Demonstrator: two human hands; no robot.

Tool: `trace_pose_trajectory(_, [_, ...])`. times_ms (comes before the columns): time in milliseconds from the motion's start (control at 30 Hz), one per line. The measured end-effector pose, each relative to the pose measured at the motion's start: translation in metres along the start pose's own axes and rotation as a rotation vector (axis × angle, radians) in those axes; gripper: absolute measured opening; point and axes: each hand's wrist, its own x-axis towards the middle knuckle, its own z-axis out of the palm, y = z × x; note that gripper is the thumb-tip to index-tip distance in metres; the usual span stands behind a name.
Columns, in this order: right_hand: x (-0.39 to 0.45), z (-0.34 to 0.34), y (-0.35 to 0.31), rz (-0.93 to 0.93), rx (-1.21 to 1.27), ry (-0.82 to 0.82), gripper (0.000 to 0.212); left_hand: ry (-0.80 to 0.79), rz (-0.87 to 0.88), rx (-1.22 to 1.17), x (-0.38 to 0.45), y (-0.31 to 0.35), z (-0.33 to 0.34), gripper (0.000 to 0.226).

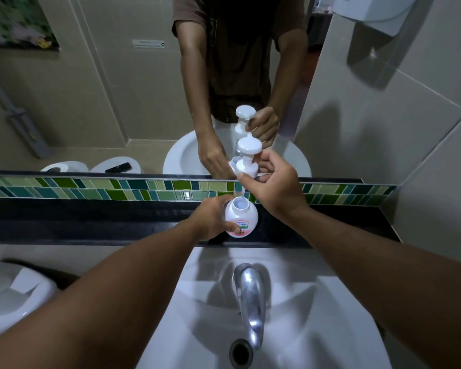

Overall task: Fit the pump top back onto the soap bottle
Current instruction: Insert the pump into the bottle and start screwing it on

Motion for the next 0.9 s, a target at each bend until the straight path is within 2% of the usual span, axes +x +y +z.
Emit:
trace_pose_trajectory(367, [-0.038, 0.016, 0.021, 0.018, -0.216, -0.085, 0.039, 0.015, 0.022, 0.026, -0.002, -0.002, 0.002, 0.063])
trace_pose_trajectory(500, [-0.039, 0.016, 0.027, 0.062, -0.216, -0.045, 0.035, 0.017, 0.036, 0.0, -0.002, -0.004, 0.002, 0.066])
trace_pose_trajectory(633, [-0.042, 0.016, 0.037, 0.143, -0.294, -0.107, 0.04, 0.016, 0.044, 0.005, 0.0, -0.005, 0.001, 0.066])
trace_pose_trajectory(767, [-0.044, 0.023, 0.045, 0.218, -0.284, -0.052, 0.043, 0.026, 0.042, 0.005, 0.0, -0.005, 0.002, 0.066])
trace_pose_trajectory(900, [-0.043, 0.033, 0.046, 0.28, -0.278, 0.014, 0.055, 0.044, 0.04, 0.007, 0.0, -0.005, 0.004, 0.061])
